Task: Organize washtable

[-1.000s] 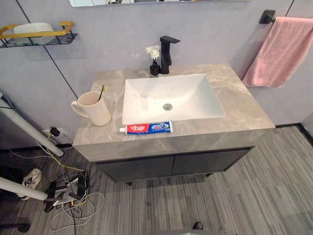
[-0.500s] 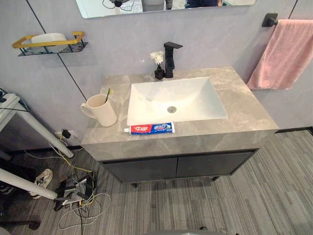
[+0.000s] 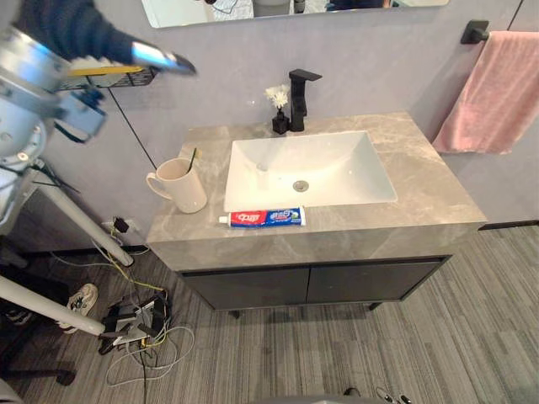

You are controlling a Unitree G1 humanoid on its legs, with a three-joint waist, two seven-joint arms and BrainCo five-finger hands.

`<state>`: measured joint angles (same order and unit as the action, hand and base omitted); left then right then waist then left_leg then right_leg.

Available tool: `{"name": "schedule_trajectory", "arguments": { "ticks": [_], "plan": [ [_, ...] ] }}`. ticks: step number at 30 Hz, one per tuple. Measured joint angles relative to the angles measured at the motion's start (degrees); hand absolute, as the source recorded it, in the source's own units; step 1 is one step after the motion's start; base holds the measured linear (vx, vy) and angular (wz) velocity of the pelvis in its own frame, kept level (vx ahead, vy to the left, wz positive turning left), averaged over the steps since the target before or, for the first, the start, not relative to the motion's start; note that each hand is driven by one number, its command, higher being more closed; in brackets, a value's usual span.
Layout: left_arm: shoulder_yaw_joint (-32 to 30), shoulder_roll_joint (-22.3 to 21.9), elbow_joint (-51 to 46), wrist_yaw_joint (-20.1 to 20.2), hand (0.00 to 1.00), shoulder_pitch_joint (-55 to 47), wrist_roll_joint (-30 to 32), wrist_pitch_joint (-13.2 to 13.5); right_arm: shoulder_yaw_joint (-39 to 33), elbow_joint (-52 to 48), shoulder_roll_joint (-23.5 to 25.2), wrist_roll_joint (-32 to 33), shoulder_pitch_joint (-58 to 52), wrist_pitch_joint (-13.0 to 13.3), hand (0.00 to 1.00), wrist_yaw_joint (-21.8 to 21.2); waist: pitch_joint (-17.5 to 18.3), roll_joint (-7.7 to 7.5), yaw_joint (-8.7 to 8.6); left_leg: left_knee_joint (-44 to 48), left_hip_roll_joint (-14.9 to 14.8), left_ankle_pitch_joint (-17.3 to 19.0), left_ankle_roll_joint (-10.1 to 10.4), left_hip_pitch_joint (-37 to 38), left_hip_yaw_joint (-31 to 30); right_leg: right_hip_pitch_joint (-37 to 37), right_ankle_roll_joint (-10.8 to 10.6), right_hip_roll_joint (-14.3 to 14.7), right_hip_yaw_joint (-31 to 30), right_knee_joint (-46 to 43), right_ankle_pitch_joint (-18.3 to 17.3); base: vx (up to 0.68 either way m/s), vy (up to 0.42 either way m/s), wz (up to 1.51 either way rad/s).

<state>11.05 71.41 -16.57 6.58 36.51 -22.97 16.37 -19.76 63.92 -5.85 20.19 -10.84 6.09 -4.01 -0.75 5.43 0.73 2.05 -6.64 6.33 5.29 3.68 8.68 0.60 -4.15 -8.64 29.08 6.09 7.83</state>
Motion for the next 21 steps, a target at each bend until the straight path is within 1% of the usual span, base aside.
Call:
{"name": "schedule_trajectory", "arguments": {
  "ticks": [2, 5, 8, 11, 13, 15, 18, 20, 21],
  "plan": [
    [0.11, -0.61, -3.42, 1.94, 0.0, -4.93, 0.02, -0.65, 0.03, 0.21, -0.39, 0.0, 0.09, -0.07, 0.0, 0.0, -0.19, 0.54, 0.03, 0.0, 0.06, -0.18, 0.01, -0.13, -0.28, 0.0, 0.0, -0.06, 0.21, 0.0, 0.0, -0.01, 0.005, 0.07],
    [0.42, -1.03, -6.14, 4.66, 0.0, -10.74, 0.0, -2.09, 0.13, 0.63, -0.83, -0.02, 0.17, -0.13, 0.0, -0.01, -0.19, 0.67, 0.07, -0.05, 0.55, -1.23, 0.14, -0.73, -0.75, -0.07, 0.01, -0.57, 0.88, 0.0, 0.01, -0.02, 0.008, 0.13],
    [0.85, -1.04, -6.07, 5.95, 0.0, -13.14, 0.02, -3.24, 0.44, 1.77, -1.35, -0.02, 0.39, -0.13, 0.0, -0.06, -0.18, 0.76, 0.29, -0.05, 0.55, -1.24, 0.13, -0.87, -0.81, -0.15, 0.13, -0.6, 0.93, 0.0, 0.13, -0.02, 0.007, 0.04],
    [3.1, -1.63, -5.89, 6.04, 0.0, -13.6, 0.18, -4.28, 0.58, 2.17, -1.4, -0.03, 0.38, -0.15, 0.0, -0.14, -0.23, 0.66, 0.19, -0.07, 0.67, -1.23, 0.13, -0.98, -0.83, -0.27, 0.23, -0.76, 0.88, 0.0, 0.25, -0.05, 0.017, 0.0],
    [4.93, -3.36, -5.82, 6.07, 0.0, -13.7, 1.46, -4.93, 0.65, 2.17, -1.42, -0.08, 0.35, -0.21, 0.0, -0.27, -0.3, 0.57, 0.03, 0.01, 0.72, -1.19, 0.11, -1.11, -0.69, -0.45, 0.24, -0.85, 0.69, 0.0, 0.47, -0.05, 0.016, -0.04],
    [6.57, -4.49, -5.63, 6.16, 0.0, -13.69, 2.65, -5.02, 0.73, 2.16, -1.42, -0.1, 0.36, -0.31, 0.0, -0.85, -0.38, 0.46, -0.04, 0.08, 0.66, -1.16, 0.12, -1.61, -0.61, -0.87, 0.48, -0.8, 0.52, 0.0, 0.7, -0.04, 0.003, -0.03],
    [8.58, -7.05, -3.78, 7.18, 0.0, -13.64, 4.83, -6.49, 1.85, 2.13, -1.7, -0.13, 0.37, -0.35, 0.0, -1.23, -0.48, 0.5, -0.16, 0.14, 0.56, -1.16, 0.12, -2.11, -0.43, -1.56, 0.66, -0.64, 0.12, -0.01, 1.14, -0.02, 0.0, -0.06],
    [9.86, -9.29, -2.07, 7.29, 0.0, -13.6, 6.09, -7.29, 2.52, 2.11, -2.12, -0.54, 0.37, -0.37, 0.0, -1.31, -0.55, 0.6, -0.38, 0.19, 0.53, -1.16, 0.12, -2.12, -0.22, -1.78, 0.72, -0.58, -0.26, -0.03, 1.25, 0.0, 0.006, -0.09],
    [10.5, -11.32, -0.84, 7.31, 0.0, -13.29, 7.24, -7.79, 2.55, 2.11, -2.15, -0.58, 0.37, -0.4, 0.0, -1.3, -0.7, 0.73, -0.62, 0.25, 0.55, -1.16, 0.12, -2.12, 0.01, -1.82, 0.69, -0.59, -0.39, -0.04, 1.3, 0.01, 0.017, -0.04]
  ]
}}
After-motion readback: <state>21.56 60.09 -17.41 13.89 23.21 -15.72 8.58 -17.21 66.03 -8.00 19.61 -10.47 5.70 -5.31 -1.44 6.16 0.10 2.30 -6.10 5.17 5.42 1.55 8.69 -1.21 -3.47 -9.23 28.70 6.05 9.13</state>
